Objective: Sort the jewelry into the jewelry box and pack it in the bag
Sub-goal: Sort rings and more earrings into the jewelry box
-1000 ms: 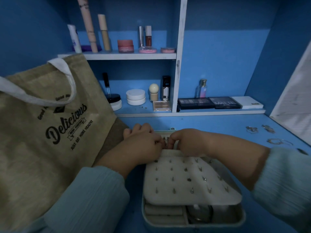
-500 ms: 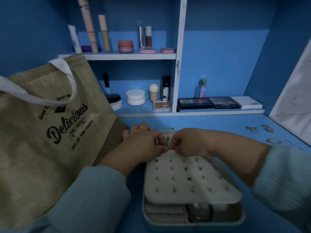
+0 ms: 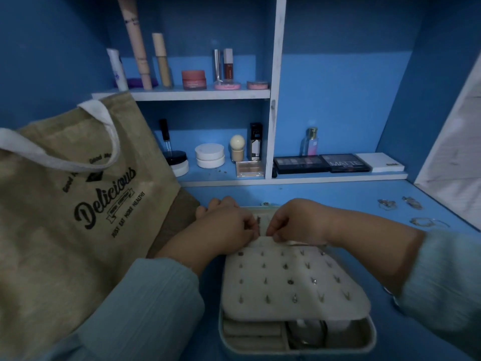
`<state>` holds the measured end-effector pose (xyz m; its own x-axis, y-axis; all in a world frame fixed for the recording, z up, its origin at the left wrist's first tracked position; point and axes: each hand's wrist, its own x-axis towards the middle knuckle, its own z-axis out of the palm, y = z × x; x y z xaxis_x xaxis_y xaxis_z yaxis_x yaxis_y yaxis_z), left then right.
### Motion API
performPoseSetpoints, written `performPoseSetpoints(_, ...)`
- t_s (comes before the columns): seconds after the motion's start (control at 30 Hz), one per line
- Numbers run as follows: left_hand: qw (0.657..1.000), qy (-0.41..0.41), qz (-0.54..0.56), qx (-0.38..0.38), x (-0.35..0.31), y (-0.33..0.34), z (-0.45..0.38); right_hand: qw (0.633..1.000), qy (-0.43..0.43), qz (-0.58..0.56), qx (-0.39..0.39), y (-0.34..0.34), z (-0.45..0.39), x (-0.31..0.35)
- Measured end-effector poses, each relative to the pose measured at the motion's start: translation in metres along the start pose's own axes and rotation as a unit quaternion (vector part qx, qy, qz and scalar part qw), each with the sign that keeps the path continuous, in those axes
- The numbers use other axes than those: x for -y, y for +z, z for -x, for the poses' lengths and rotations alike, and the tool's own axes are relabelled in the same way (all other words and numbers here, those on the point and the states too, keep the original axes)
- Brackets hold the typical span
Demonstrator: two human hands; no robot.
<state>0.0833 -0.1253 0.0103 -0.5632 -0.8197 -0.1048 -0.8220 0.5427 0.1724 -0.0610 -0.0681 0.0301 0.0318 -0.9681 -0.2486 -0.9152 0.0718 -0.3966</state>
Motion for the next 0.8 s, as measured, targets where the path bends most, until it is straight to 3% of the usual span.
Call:
performPoseSetpoints(0.23, 0.993, 0.075, -0.08, 0.035, -0.024, -0.017, -0.011, 0.994, 0.02, -0.089, -0.056, -0.024, 0.014, -0.032)
performPoseSetpoints(0.57, 0.977, 0.191, -0.039, 0.081, -0.112, -0.017, -0.066, 0.985, 0.149, 0.074, -0.041, -0.078, 0.066, -0.127)
performPoseSetpoints(0.8, 0.974, 0.212, -0.02, 0.078, -0.175, -0.001, -0.114, 0.967, 0.232, 0.067, -0.082, -0.088, 0.097, -0.2)
